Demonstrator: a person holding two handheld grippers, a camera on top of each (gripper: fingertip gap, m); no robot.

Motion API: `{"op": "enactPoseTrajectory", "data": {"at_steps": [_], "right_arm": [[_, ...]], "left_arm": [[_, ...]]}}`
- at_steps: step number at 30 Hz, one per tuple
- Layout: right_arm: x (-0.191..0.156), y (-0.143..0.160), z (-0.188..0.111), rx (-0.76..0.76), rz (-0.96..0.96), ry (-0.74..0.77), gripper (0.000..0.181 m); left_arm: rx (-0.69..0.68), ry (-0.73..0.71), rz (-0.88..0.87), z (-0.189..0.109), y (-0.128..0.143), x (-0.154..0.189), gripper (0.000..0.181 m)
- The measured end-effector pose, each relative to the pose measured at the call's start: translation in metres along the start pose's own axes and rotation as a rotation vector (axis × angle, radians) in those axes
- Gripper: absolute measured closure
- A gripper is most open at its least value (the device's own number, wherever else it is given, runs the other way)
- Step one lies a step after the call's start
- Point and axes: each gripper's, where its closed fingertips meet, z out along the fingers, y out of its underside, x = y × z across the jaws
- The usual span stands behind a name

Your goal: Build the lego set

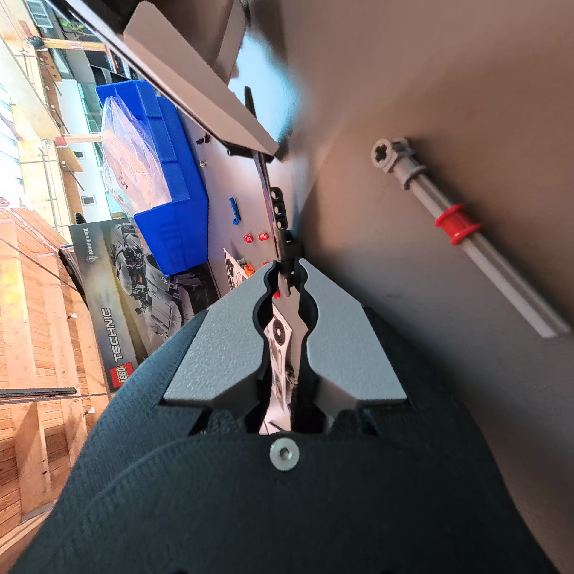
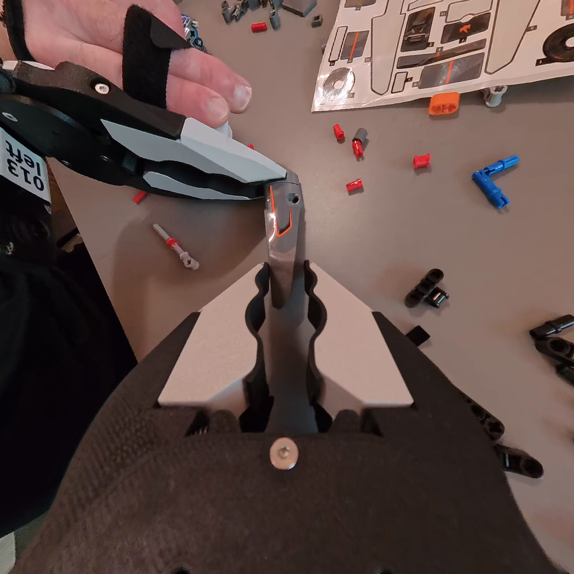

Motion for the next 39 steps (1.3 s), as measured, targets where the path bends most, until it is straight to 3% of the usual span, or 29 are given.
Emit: {"op": "enactPoseTrajectory", "data": {"at_steps": [8, 22, 39], "right_arm": [[0.003, -0.007, -0.007, 0.068, -0.051, 0.036, 0.153], [-0.007, -0.011, -0.008, 0.091, -0.221, 0.109, 0.169], [-0.006, -0.011, -0.008, 0.102, -0.132, 0.042, 0.176]], "left_arm": [[-0.003, 0.002, 0.013, 0.000, 0.000, 0.000, 0.174], [-0.007, 0.003, 0.019, 0.001, -0.001, 0.000, 0.175], [-0.009, -0.006, 0.042, 0.002, -0.001, -0.001, 0.175]]}}
